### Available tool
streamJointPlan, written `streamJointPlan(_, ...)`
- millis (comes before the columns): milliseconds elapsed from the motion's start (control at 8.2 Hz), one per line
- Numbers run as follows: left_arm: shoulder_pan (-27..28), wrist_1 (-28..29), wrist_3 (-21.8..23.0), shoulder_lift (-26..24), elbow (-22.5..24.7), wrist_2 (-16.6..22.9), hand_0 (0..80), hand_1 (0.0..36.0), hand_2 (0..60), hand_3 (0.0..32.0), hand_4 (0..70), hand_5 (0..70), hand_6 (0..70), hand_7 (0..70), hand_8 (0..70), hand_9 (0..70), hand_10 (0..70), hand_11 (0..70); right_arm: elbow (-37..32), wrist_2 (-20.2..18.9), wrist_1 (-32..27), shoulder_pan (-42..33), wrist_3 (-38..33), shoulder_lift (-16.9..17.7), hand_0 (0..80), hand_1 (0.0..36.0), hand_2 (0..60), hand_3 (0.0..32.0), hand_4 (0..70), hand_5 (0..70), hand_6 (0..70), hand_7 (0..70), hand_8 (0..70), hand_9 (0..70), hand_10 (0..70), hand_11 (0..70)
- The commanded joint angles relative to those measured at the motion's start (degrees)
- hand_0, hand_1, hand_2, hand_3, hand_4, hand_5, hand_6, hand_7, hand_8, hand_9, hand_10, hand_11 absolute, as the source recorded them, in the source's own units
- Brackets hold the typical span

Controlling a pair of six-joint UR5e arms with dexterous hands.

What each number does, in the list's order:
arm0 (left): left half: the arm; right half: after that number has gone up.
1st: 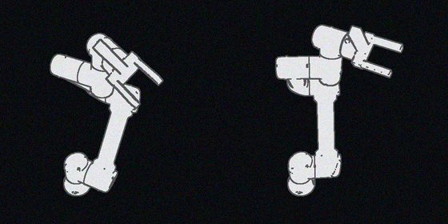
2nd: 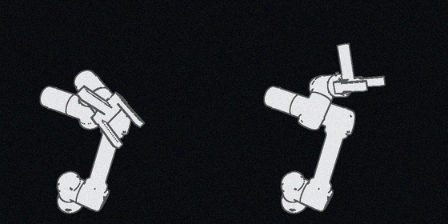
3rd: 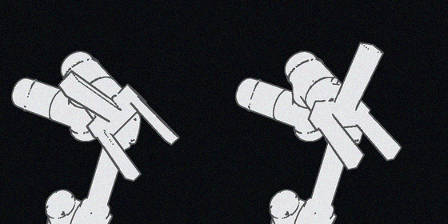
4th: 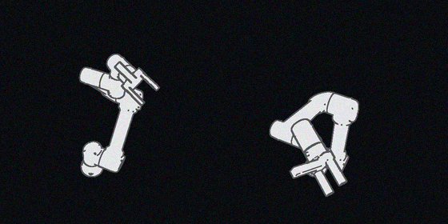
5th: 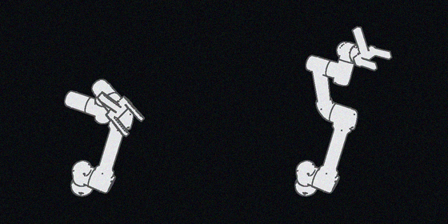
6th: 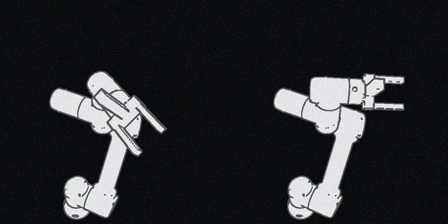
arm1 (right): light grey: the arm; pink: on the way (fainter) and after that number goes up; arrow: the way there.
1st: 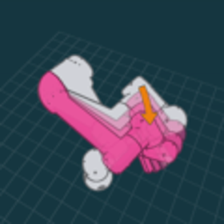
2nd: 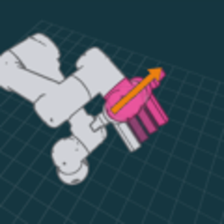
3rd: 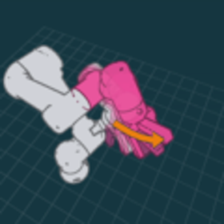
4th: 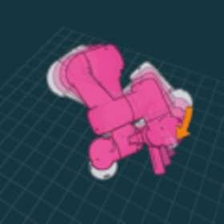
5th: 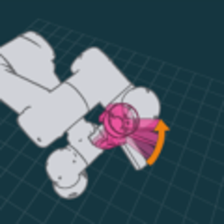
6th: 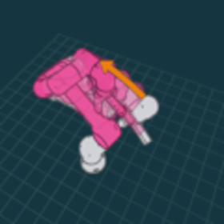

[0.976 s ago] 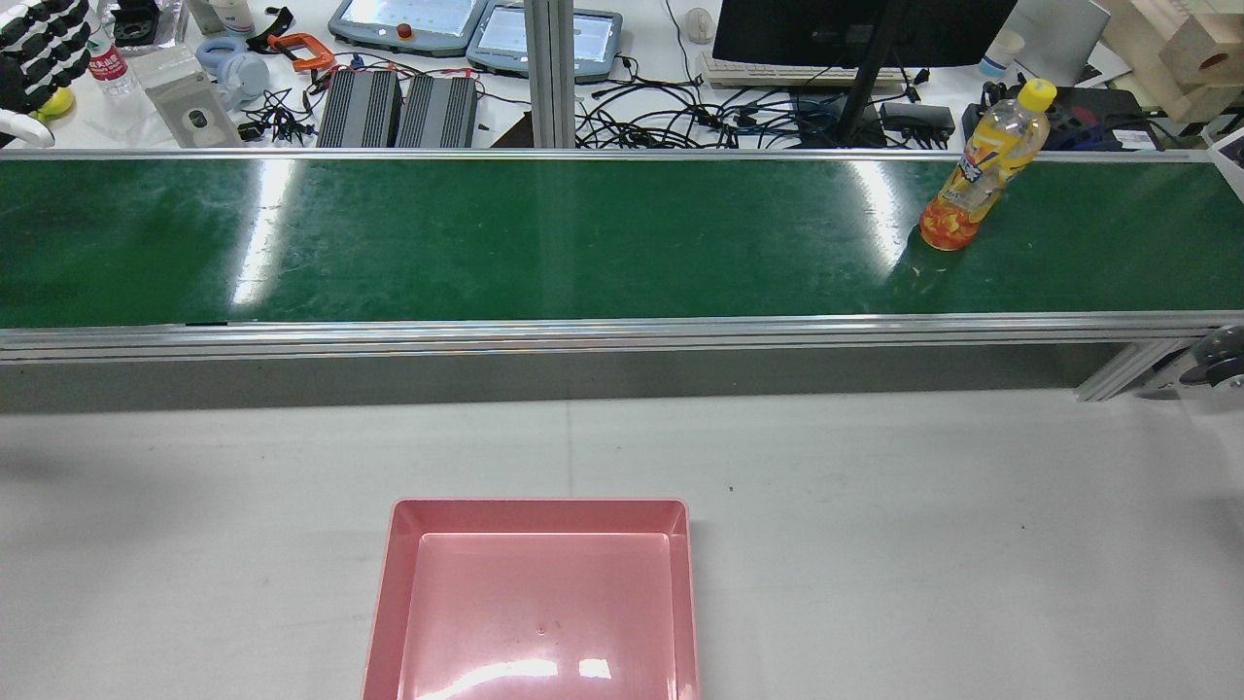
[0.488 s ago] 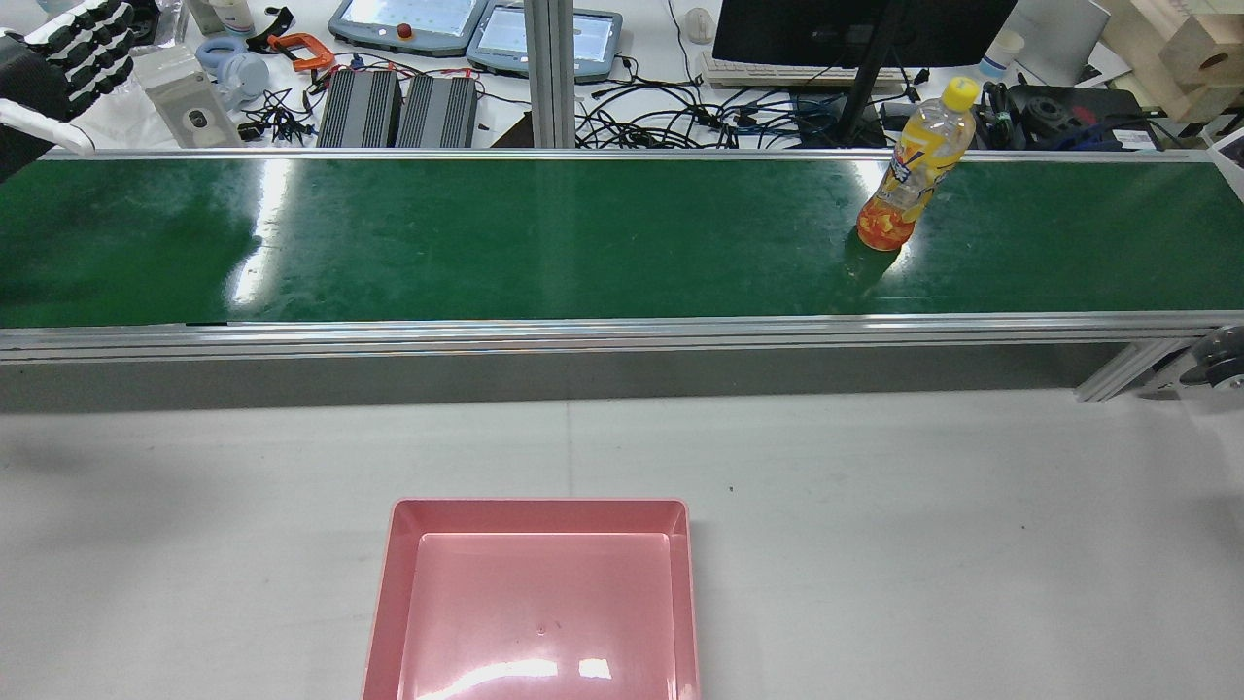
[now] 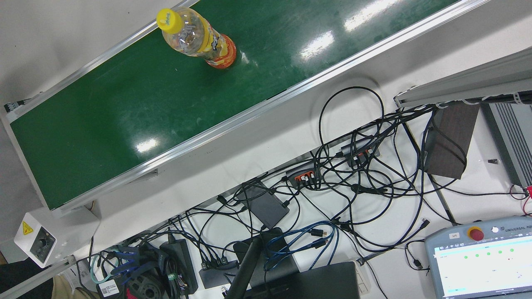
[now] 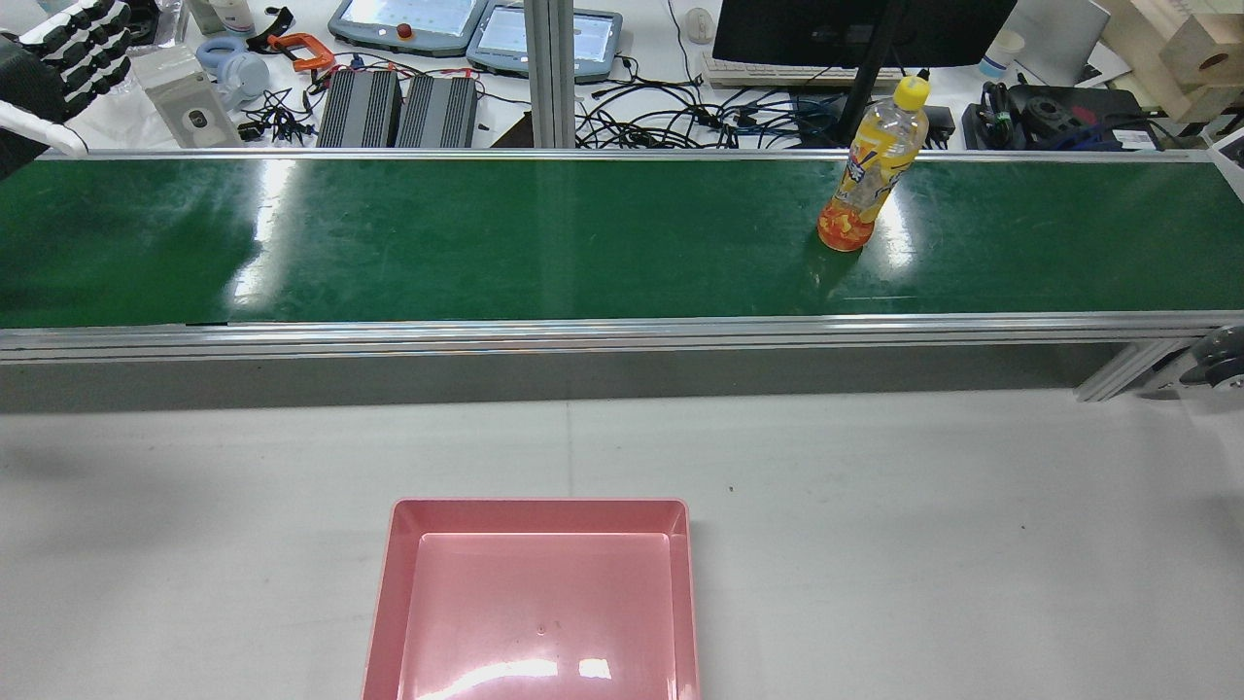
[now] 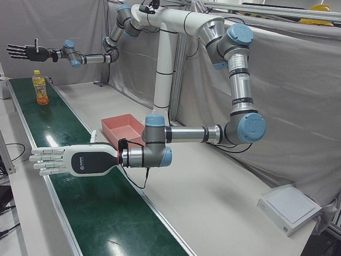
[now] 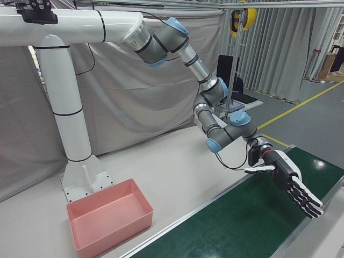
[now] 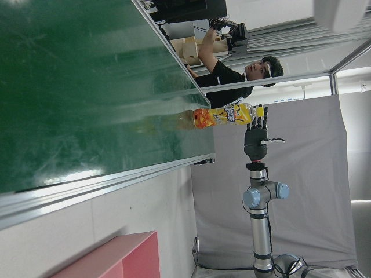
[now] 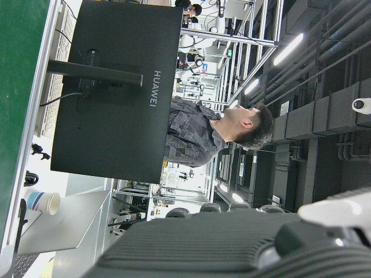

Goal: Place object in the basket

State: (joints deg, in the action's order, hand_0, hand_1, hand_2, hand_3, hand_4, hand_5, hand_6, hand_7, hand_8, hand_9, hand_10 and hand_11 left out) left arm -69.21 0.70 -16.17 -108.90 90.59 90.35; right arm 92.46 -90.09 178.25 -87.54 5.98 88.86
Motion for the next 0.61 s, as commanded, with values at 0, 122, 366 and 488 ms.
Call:
streamJointPlan(0,0.2,0.4,0.0,1.1,0.3,0.0,61.5,10.7,0.0,0.0,0.0,0.4,0.0,0.0,0.0,0.0,0.0,0.0,0.0,0.0,0.0,0.0,0.0,0.0,0.0,0.0,0.0,0.0,0.0,0.0,0.0,0.0,0.0,0.0,0.0,0.0)
streamJointPlan(122,0.2,0.5,0.0,0.9,0.4,0.0,61.6,10.9,0.0,0.0,0.0,0.9,0.0,0.0,0.0,0.0,0.0,0.0,0.0,0.0,0.0,0.0,0.0,0.0,0.0,0.0,0.0,0.0,0.0,0.0,0.0,0.0,0.0,0.0,0.0,0.0)
streamJointPlan(366,0.7,0.2,0.0,0.4,-0.1,-0.1,61.1,10.5,0.0,0.0,0.0,1.8,0.0,0.0,0.0,0.0,0.0,0.0,0.0,0.0,0.0,0.0,0.1,0.0,0.0,0.0,0.0,0.0,0.0,0.0,0.0,0.0,0.0,0.0,0.0,0.0)
streamJointPlan(488,1.6,1.1,-0.1,0.4,-1.5,-0.3,61.5,10.7,0.0,0.0,0.0,2.3,0.0,0.0,0.0,0.0,0.0,0.0,0.0,0.0,0.0,0.0,0.1,0.0,0.0,0.0,0.0,0.0,0.0,0.0,0.0,0.0,0.0,0.0,0.0,0.0)
